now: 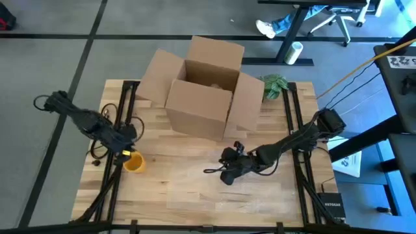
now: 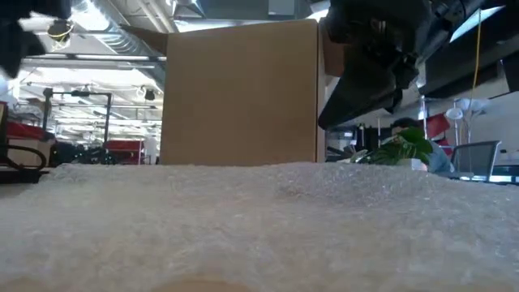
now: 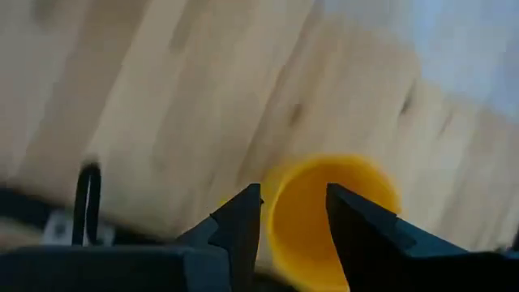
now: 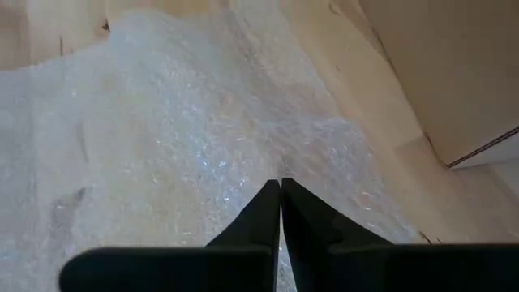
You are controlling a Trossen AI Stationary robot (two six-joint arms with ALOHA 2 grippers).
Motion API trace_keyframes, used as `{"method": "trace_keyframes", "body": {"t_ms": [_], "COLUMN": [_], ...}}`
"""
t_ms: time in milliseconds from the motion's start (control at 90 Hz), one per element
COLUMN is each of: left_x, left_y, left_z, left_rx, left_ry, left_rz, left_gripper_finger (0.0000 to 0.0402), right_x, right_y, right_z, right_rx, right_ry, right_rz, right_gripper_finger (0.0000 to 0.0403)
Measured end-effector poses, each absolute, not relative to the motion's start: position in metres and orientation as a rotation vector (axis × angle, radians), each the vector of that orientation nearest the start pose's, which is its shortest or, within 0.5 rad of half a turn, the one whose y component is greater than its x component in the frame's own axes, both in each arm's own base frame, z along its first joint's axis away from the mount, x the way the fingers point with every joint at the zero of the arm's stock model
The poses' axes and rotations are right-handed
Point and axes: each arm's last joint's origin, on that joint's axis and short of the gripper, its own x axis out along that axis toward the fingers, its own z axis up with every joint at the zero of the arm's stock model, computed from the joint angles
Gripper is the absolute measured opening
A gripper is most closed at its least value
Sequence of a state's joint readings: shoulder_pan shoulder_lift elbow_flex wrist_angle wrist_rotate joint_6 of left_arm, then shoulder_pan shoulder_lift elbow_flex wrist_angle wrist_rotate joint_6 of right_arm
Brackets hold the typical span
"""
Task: Wrap mug
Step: Wrap the yellow mug with the bubble wrap
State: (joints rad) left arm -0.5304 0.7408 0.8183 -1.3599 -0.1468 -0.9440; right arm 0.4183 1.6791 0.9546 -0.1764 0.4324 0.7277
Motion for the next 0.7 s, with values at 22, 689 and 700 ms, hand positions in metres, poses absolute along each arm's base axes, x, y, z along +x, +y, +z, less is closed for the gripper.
{"method": "trace_keyframes", "body": {"t_ms": [22,689,700], "left_x": [0.082,0.092,0.092], "left_y": [-0.043,-0.052,-0.052], "left_z": [0.267,0.250,0.250], "left_rx": [-0.392,-0.464,-0.464], "left_ry": [1.244,1.307,1.308], "left_rz": [0.267,0.230,0.230], "left_gripper_finger": [0.0125,0.0125,0.0125], "right_x": [0.307,0.308,0.308], "right_y": [0.123,0.124,0.124], "right_z": [0.175,0.176,0.176], "right_rx": [0.315,0.326,0.327], "right_ry": [0.761,0.744,0.743], "right_rz": [-0.304,-0.296,-0.296], "right_gripper_finger": [0.0000,0.0000,0.0000]}}
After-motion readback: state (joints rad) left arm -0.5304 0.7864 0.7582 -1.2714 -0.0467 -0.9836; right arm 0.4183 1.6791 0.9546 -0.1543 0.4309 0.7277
